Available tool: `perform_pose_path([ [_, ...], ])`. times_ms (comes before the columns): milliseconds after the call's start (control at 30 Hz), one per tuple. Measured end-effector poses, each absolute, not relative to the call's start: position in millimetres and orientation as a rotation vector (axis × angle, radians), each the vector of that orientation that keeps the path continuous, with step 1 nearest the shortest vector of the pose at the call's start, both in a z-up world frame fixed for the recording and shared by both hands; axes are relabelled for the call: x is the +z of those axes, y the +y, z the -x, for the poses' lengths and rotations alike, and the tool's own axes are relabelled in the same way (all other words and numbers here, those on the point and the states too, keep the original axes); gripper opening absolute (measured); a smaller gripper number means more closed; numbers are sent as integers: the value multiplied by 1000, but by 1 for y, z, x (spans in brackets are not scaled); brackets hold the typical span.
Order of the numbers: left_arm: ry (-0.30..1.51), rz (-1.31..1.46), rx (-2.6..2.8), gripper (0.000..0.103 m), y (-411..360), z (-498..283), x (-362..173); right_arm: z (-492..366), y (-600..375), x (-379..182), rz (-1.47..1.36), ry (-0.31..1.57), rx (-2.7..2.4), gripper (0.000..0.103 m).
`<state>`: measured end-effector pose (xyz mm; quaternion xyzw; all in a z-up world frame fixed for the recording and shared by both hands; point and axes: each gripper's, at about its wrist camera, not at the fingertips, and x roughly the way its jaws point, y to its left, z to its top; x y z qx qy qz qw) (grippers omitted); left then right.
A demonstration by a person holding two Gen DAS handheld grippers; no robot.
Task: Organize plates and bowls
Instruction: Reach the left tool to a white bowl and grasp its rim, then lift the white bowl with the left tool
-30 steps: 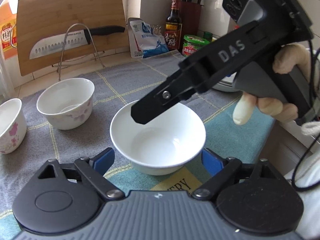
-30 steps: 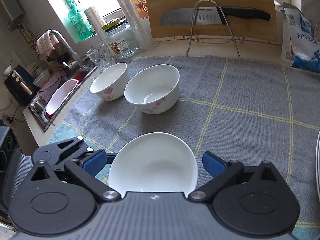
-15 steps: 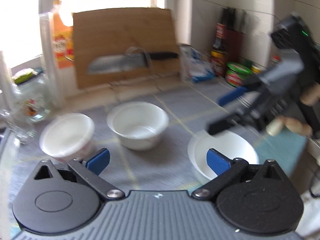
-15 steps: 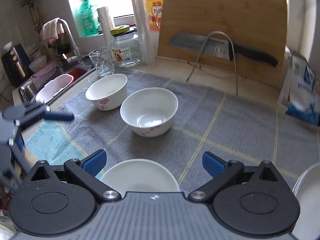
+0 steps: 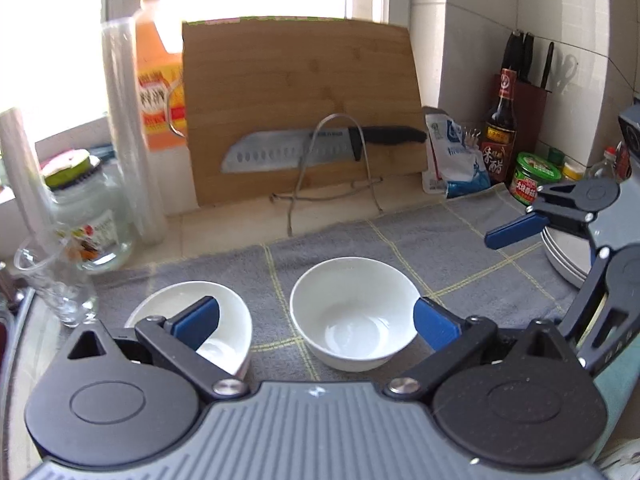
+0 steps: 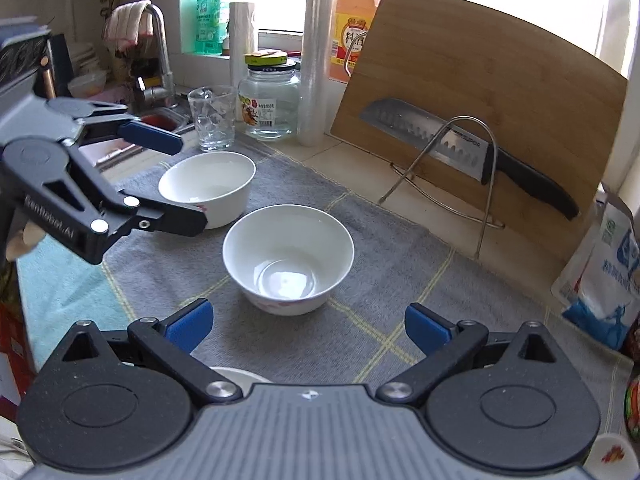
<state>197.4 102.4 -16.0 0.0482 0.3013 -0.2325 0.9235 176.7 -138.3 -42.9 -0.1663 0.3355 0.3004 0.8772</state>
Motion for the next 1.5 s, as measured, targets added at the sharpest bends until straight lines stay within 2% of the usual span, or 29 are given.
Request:
perform_pose_path([
  [400, 717, -173, -549, 101, 78, -248, -32, -208, -118, -69, 374, 743, 707, 103],
  [500, 739, -194, -575, 97, 71, -256, -37, -213, -113, -74, 385, 753, 722, 103],
  [567, 761, -202, -584, 87, 68, -262, -41, -216, -111, -77, 388, 755, 733, 103],
  [633, 783, -209, -586, 81, 66, -267, -45, -218, -109, -79, 397, 758, 738, 102],
  [733, 812, -205, -596, 80, 64, -273, -49, -220, -107, -81, 411, 764, 741, 99],
  [867, 835, -207, -612, 71, 62, -278, -52, -223, -107, -84, 406, 781, 746, 93],
  [1133, 860, -222, -647, 63, 59, -280, -56, -223, -106, -87, 407, 781, 750, 87],
  [1500, 876, -221, -674, 62, 61, -285, -56, -224, -104, -86, 407, 776, 751, 84],
])
